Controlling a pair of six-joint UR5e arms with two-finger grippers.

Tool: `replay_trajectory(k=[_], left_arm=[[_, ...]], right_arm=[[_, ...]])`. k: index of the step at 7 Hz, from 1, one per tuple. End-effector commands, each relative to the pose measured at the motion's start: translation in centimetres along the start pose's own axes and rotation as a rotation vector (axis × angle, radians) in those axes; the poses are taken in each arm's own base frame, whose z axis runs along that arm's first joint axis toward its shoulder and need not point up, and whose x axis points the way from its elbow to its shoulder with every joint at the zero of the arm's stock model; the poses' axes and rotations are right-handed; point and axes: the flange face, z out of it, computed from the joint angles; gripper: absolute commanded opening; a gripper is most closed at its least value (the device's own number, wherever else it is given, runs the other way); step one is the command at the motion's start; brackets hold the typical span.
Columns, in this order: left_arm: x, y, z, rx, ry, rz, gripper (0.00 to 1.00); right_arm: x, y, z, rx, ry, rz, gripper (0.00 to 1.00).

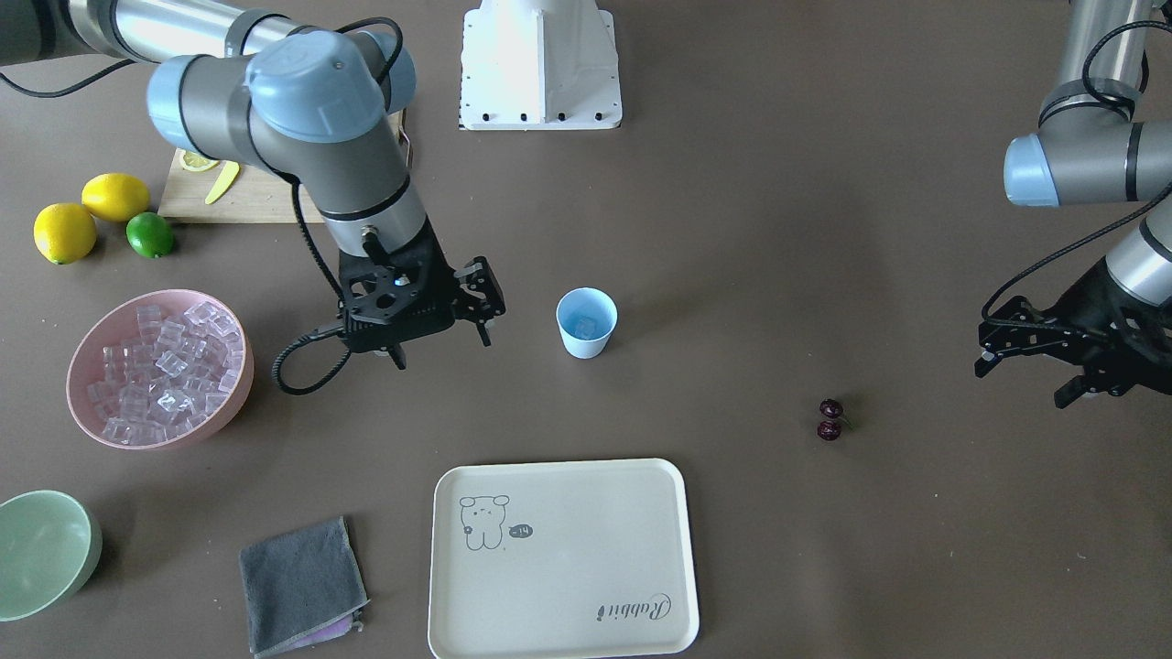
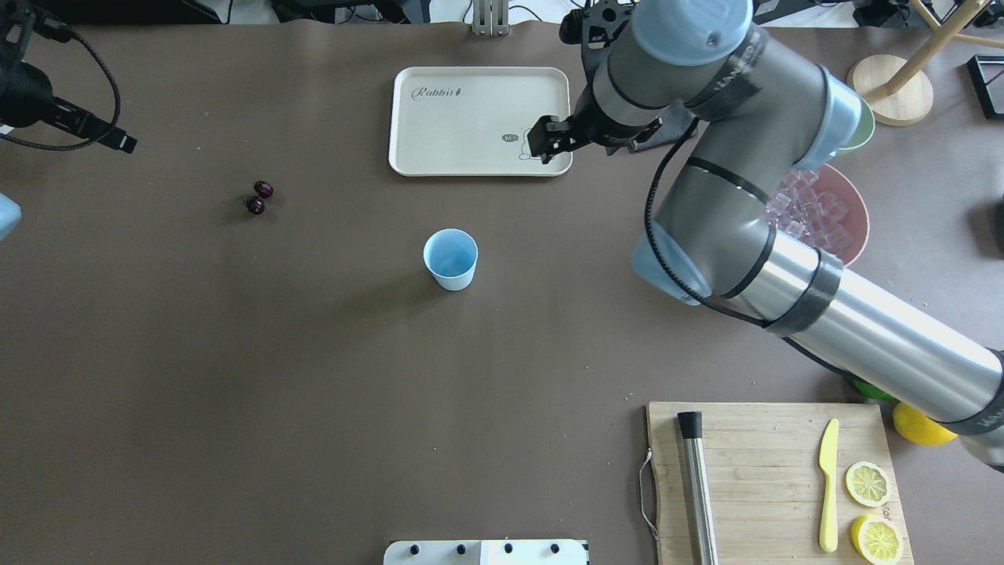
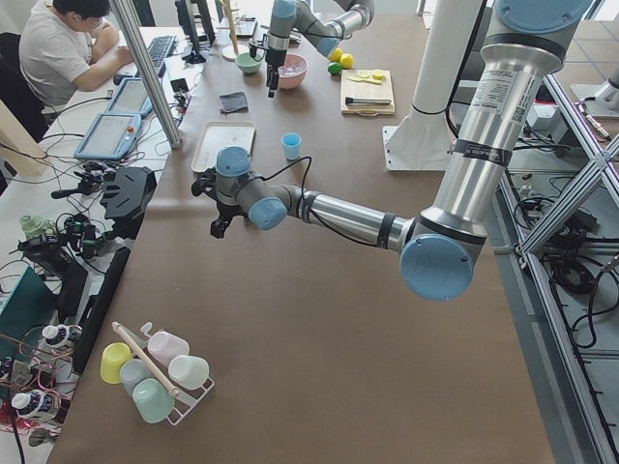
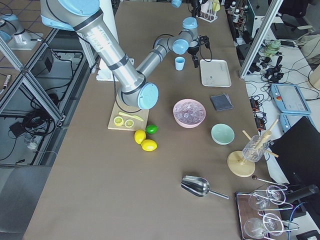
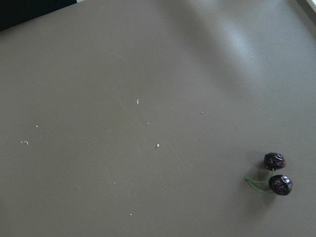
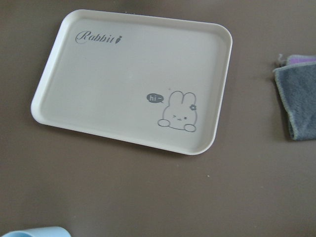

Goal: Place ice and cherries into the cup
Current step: 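Move the right gripper back to the pink ice bowl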

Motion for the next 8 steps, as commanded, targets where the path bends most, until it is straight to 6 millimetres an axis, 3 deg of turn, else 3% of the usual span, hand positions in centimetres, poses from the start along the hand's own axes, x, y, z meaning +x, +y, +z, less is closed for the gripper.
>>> replay_trajectory(k=[1,2,3,5,6,8], left_arm=[[0.5,0.4,-0.9,0.012,0.001,0.005,0.97],[0.8,0.3,-1.4,0.020,0.003,0.011,0.97],[0.9,0.2,-1.5,0.023,0.004,0.013,0.97],[0.8,0.3,-1.4,0.021,0.002,0.013,0.97],[0.8,0.3,-1.4,0.021,0.002,0.013,0.97],[0.6,0.9,-1.9,0.026,0.000,0.012,0.97]], right_arm=[[16.7,2.9,-4.8,-0.067,-0.022,-0.126,0.94],[20.6,5.3,-2.6,-0.110,0.028,-0.177,0.94],[21.7,6.0,-1.6,-0.128,0.052,-0.191,0.92],[23.4,9.5,3.1,-0.185,0.131,-0.256,0.91],[24.1,9.8,3.6,-0.198,0.137,-0.266,0.91],[26.8,10.5,6.4,-0.200,0.129,-0.286,0.89]])
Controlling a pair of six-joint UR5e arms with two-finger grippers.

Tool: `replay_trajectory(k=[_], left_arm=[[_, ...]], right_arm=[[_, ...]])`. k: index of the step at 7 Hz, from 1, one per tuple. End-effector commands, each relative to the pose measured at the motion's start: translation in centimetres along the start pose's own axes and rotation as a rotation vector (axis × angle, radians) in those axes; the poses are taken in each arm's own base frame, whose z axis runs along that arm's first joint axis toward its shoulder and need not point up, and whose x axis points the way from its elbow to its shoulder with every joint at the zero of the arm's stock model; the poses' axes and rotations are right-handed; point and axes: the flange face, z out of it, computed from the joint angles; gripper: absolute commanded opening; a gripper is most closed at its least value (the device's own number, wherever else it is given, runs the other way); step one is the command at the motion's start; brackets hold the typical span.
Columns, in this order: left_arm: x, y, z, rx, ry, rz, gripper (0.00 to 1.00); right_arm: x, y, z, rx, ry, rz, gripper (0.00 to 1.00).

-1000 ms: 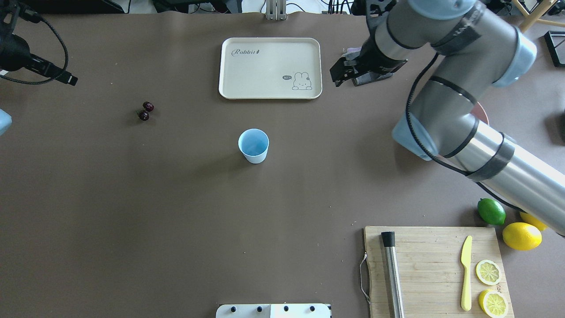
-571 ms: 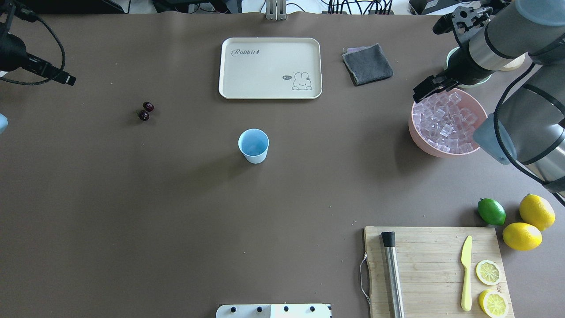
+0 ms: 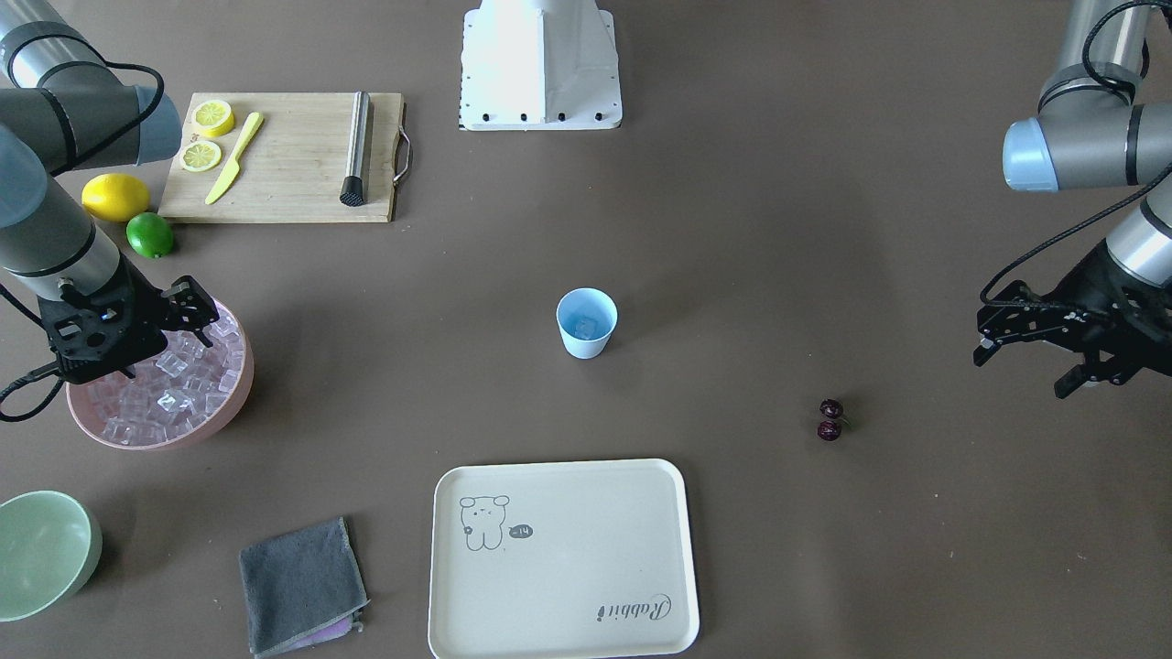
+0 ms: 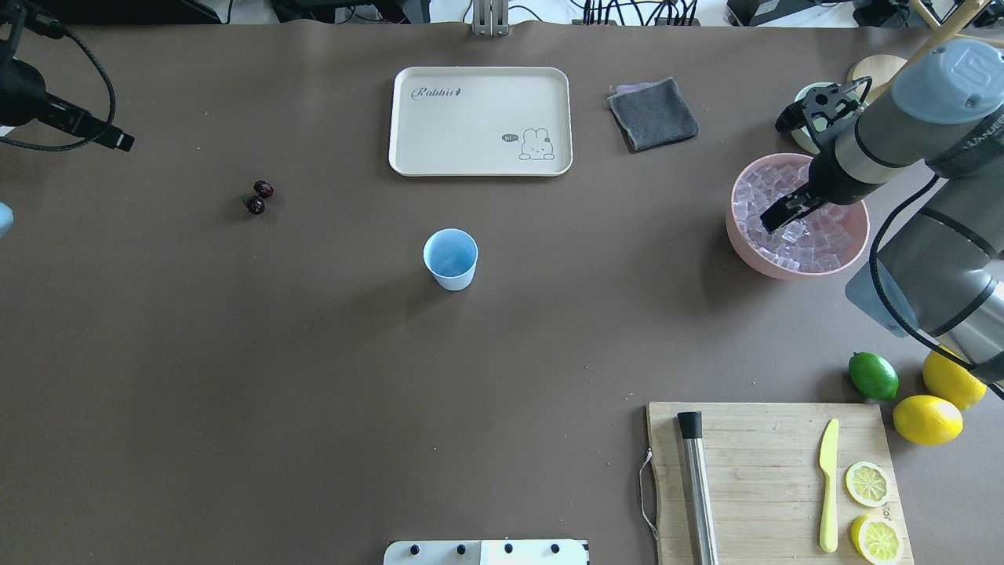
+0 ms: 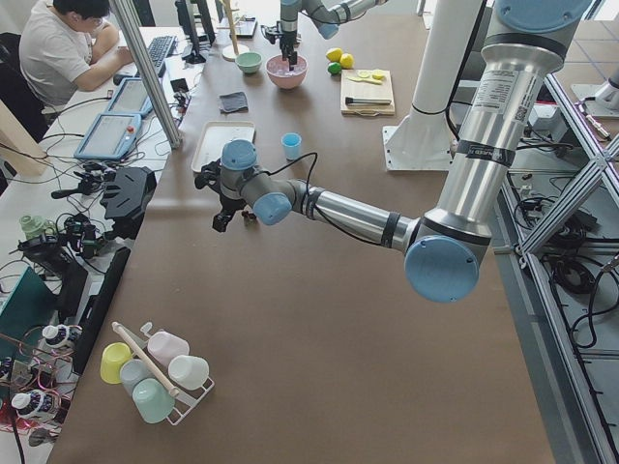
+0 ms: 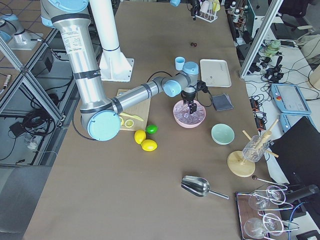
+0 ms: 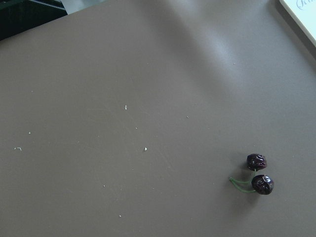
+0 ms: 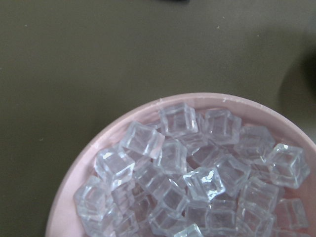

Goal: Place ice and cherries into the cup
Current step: 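Move the right gripper back to the pink ice bowl, then grasp another ice cube with the right gripper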

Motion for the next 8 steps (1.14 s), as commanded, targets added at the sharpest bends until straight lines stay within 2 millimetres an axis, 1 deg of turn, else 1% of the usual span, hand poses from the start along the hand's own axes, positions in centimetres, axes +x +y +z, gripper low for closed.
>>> replay_trajectory(k=[1,3,4,5,6,7,8], left_arm=[[-0.1,1.2,-0.7,0.005,-0.003,0.000,0.97],[0.1,1.2,-1.1,0.010,-0.003,0.001,0.97],[0.2,1.1,-1.5,0.017,-0.003,0.003,0.97],[-0.1,1.4,-1.7,0.017,-0.004,-0.001,0.97],[-0.2,1.6,-1.6,0.014,-0.006,-0.002,0.97],[-0.2,1.6,-1.6,0.014,-0.006,-0.002,0.97],[-0.3,1.7,-1.6,0.013,-0.007,-0.005,0.97]], right_arm=[[1.4,0.3,2.6,0.007,-0.007,-0.026,0.89],[1.9,0.7,2.9,0.000,-0.001,-0.016,0.89],[2.3,1.4,3.0,-0.006,-0.003,-0.014,0.82],[2.2,1.6,3.0,-0.007,-0.003,-0.015,0.64],[1.8,1.7,2.6,0.001,-0.006,-0.018,0.41],[1.6,1.4,2.5,0.004,-0.008,-0.018,0.28],[1.3,1.0,2.2,0.012,-0.009,-0.021,0.11]])
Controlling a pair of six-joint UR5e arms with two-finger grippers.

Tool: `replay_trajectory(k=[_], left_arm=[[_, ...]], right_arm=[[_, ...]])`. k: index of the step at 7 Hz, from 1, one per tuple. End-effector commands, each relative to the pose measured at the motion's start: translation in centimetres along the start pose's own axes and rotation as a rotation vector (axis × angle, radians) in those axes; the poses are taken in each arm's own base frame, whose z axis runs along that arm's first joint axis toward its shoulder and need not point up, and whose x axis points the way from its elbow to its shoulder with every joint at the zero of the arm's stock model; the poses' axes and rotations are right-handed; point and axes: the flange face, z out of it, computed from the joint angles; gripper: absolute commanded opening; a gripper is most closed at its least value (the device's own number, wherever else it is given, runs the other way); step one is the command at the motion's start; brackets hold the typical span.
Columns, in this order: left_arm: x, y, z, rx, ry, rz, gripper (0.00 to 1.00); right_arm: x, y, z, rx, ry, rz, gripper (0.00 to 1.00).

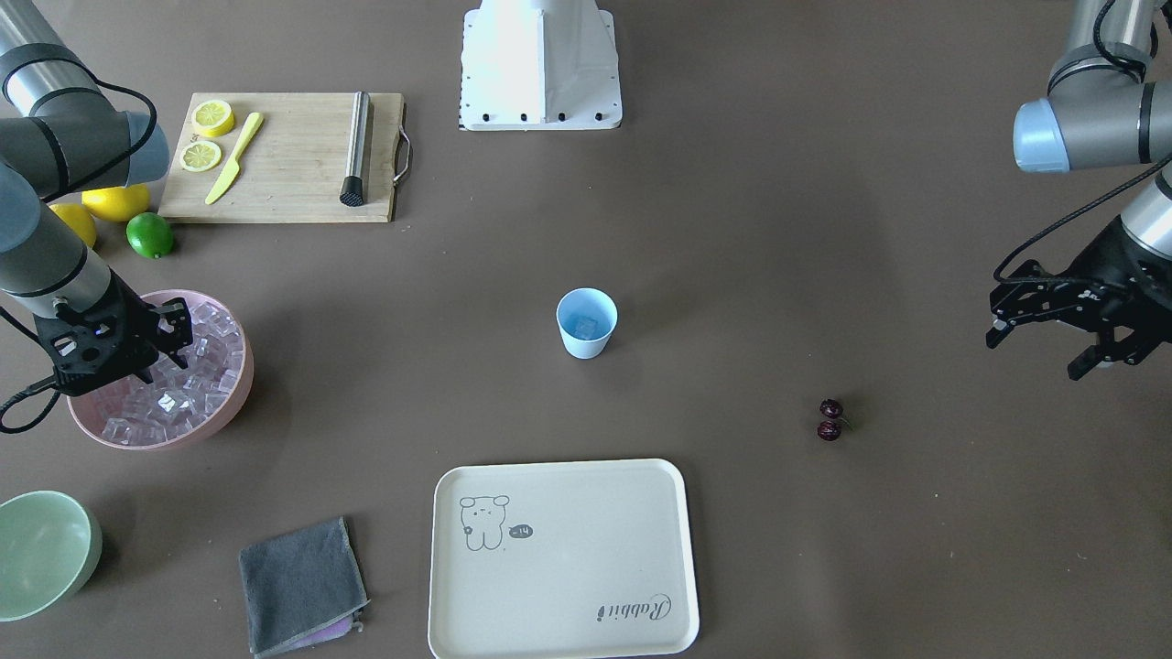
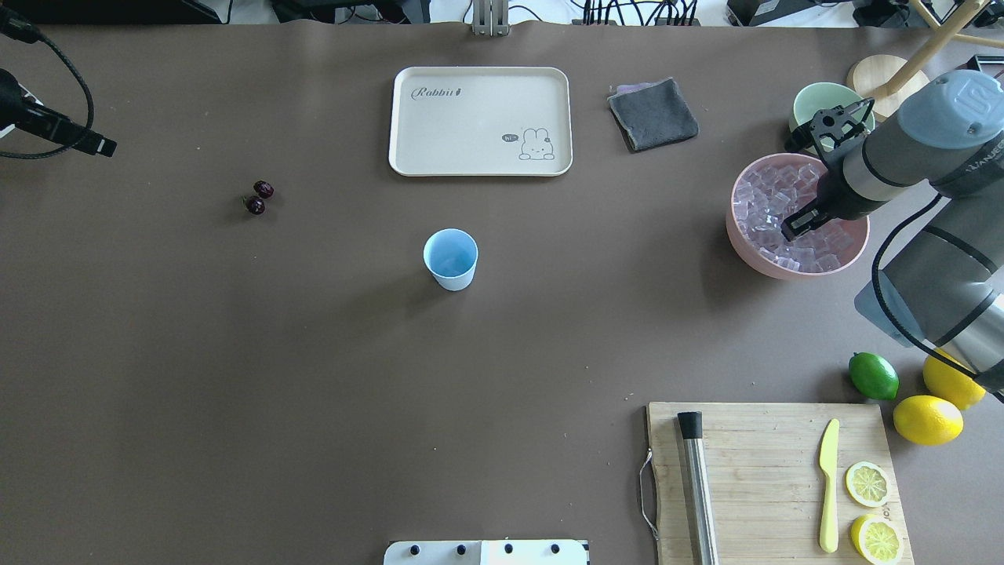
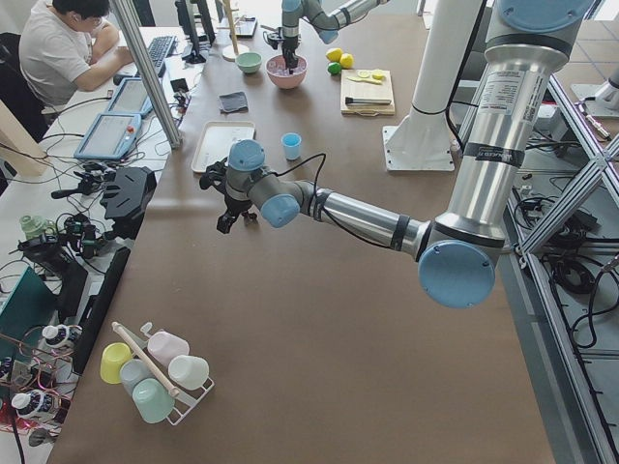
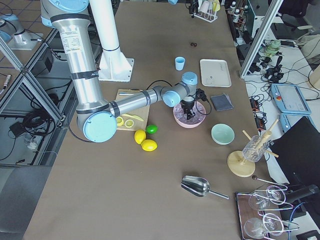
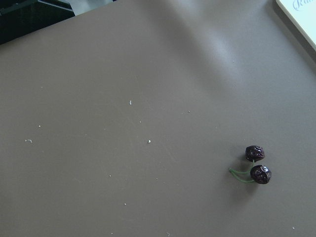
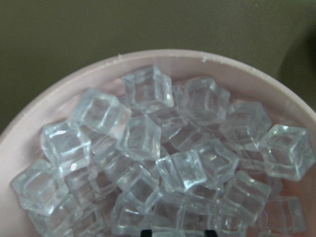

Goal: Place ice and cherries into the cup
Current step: 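Grasp another ice cube with the right gripper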

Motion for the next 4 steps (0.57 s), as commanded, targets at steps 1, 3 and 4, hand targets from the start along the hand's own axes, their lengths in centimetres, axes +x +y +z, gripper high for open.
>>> replay_trajectory(k=[1,3,4], left_arm=[[-0.1,0.1,0.1,-0.001,-0.004,-0.002,0.97],[-0.2,0.2,0.3,-0.006,-0.004,-0.004,0.97],[-0.1,0.1,0.2,-0.002,-0.003,-0.002,0.97]], right_arm=[[-0.6,-0.6,-0.5,0.011,-0.005,-0.005,0.00],[-3.2,-1.3,-5.0,0.014,-0.009,0.000,0.00],[-6.7,-5.6,-8.4,0.012,-0.014,0.035,0.00]])
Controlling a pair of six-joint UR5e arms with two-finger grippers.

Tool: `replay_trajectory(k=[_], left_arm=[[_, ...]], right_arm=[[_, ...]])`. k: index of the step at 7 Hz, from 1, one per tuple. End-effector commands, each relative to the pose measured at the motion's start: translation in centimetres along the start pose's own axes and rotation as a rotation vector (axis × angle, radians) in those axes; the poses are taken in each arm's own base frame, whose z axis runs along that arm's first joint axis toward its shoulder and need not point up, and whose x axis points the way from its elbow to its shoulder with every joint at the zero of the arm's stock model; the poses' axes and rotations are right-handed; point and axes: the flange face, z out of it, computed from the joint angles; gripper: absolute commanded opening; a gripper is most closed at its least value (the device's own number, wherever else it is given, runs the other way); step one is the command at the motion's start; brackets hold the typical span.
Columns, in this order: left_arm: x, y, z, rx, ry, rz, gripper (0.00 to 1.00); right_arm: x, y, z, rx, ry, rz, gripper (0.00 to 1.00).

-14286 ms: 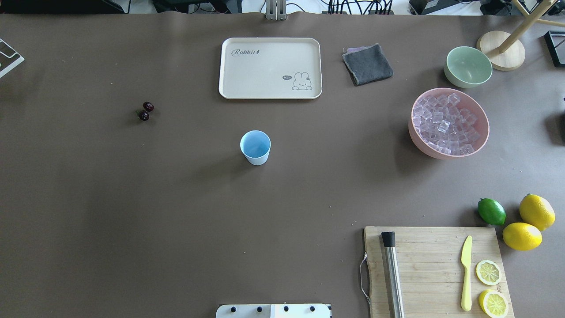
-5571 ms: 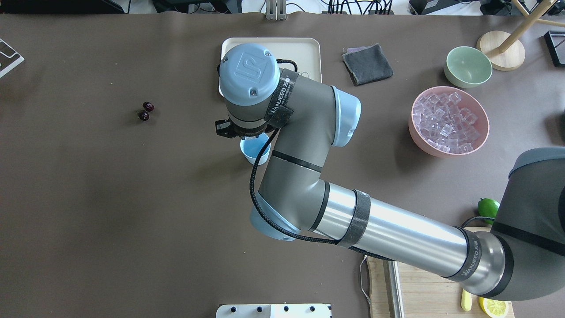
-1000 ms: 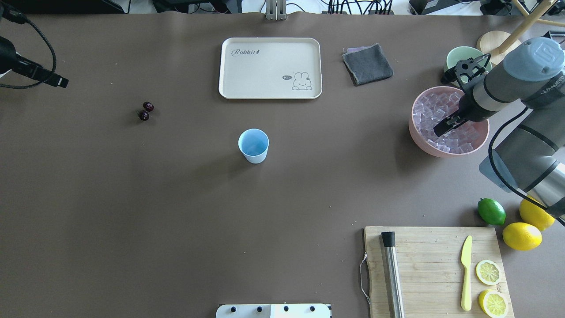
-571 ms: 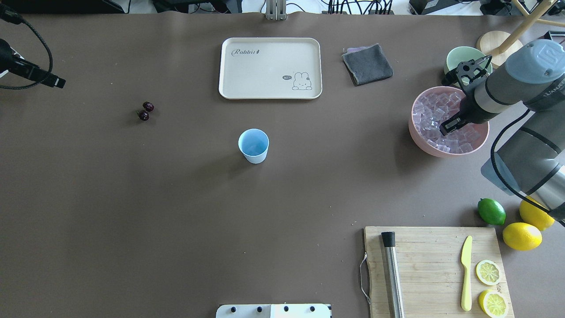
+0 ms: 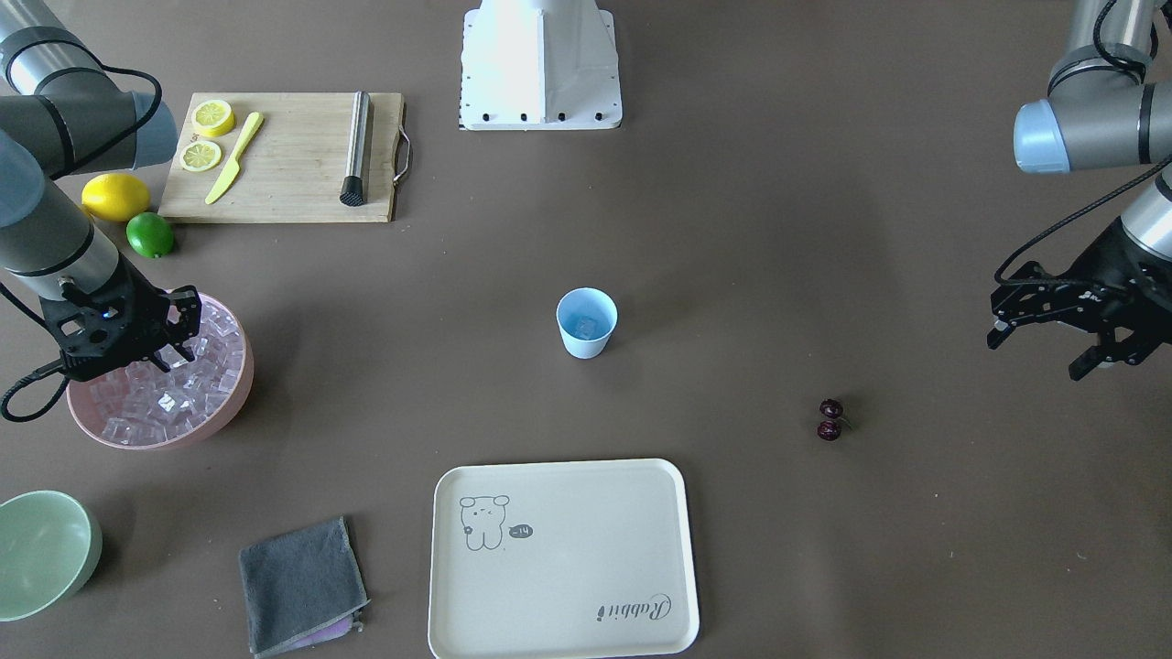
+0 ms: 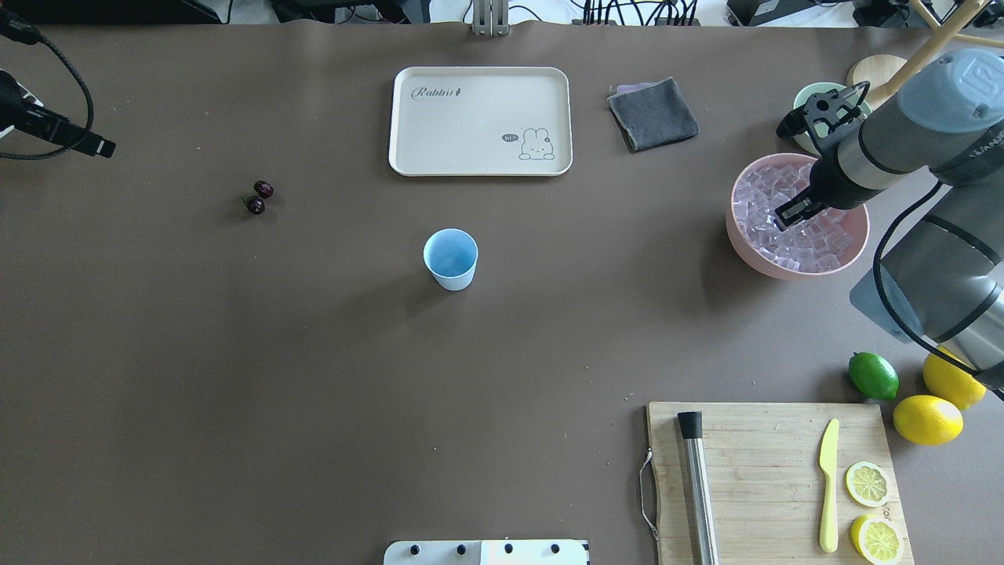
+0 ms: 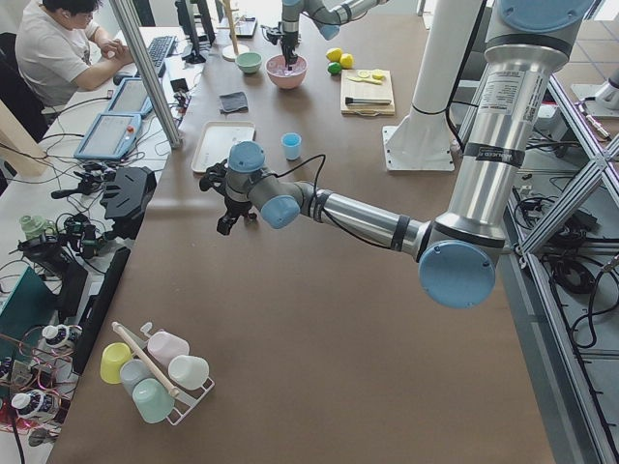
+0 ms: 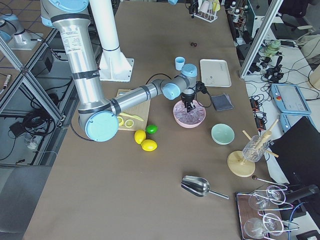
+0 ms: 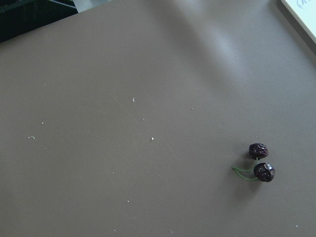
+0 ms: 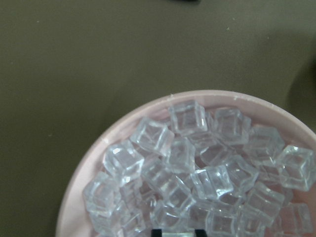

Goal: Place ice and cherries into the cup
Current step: 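Grasp another ice cube with the right gripper, then carry the ice cube with the right gripper over the blue cup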

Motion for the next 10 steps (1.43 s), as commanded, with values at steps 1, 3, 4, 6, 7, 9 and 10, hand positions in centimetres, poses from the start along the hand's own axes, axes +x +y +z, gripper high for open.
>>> replay_trajectory(k=[1,3,4,6,7,9,10], left_arm=[[0.1,0.0,-0.1,0.001,0.001,-0.001,0.97],[0.1,0.0,-0.1,0.002,0.001,-0.001,0.97],[0.0,0.2,0.1,-0.002,-0.001,-0.003,0.97],[-0.2,0.3,0.1,-0.005,-0.003,-0.007,0.97],[-0.3,0.4,0.3,-0.007,-0.003,-0.007,0.97],[-0.4,0.5,0.4,-0.009,-0.004,-0.007,0.97],[-0.1,0.4,0.2,-0.005,-0.001,-0.013,0.97]], right_arm=[[-10.3,-7.1,-4.5,-0.026,-0.019,0.118,0.00],[-24.1,-13.6,-4.8,0.029,-0.033,0.253,0.00],[-31.4,-15.8,-4.1,0.055,-0.017,0.322,0.00],[-39.2,-15.2,-3.9,0.100,-0.027,0.364,0.00],[-40.5,-14.6,-2.2,0.119,0.010,0.354,0.00],[-41.4,-15.0,-0.4,0.171,-0.025,0.335,0.00],[-41.8,-14.7,-0.1,0.168,-0.030,0.329,0.00]])
